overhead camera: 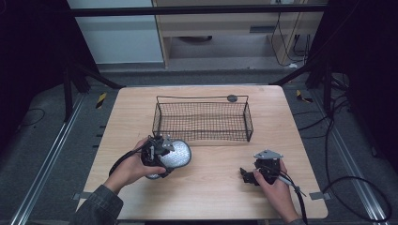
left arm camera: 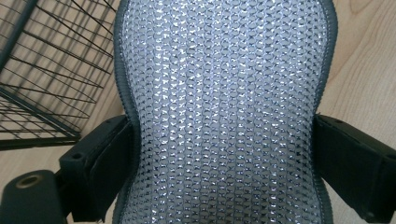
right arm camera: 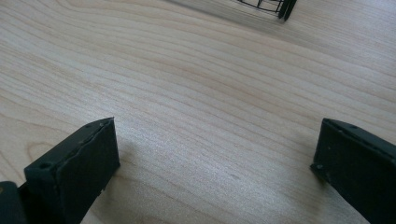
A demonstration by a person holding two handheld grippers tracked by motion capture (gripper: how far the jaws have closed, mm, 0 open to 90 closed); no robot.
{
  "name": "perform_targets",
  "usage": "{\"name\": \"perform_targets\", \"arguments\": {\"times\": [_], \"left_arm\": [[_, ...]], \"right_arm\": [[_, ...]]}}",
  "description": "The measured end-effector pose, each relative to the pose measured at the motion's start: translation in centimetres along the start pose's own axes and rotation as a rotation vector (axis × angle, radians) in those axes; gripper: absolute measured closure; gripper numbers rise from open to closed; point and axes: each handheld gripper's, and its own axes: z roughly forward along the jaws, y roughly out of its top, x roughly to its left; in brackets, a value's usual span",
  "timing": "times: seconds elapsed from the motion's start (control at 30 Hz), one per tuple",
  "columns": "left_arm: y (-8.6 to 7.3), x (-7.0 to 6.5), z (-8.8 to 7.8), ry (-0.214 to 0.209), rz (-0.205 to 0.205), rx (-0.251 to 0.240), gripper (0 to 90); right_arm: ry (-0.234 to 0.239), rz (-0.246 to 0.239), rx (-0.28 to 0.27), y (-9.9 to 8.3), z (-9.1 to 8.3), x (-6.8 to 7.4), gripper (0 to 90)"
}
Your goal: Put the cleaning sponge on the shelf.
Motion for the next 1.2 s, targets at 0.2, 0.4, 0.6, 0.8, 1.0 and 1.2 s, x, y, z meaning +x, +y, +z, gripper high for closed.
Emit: {"name": "perform_targets", "arguments": {"times": [0.2,0.4,0.6,0.8,1.0,1.2], "left_arm": [[0.8,0.0,-1.4,0.034,0.043,0.017,7.9],[1.8,0.4,-3.0,0.072,0.081,0.027,7.9],[3.2,1.1,-4.7,0.111,0.099,0.017,7.9],[4.8,1.8,-6.1,0.143,0.13,0.014,8.0],[6.2,2.4,-6.5,0.162,0.165,0.032,8.2],[6.8,2.6,-6.7,0.164,0.157,0.005,8.2]], "right_arm": [[0.0,-0.001,0.0,0.0,0.0,0.0,0.3],[0.0,-0.001,0.0,0.0,0.0,0.0,0.3],[0.0,-0.001,0.0,0.0,0.0,0.0,0.3],[0.0,-0.001,0.0,0.0,0.0,0.0,0.3],[0.0,-0.001,0.0,0.0,0.0,0.0,0.3],[-0.001,-0.003,0.001,0.0,0.0,0.0,0.3]]}}
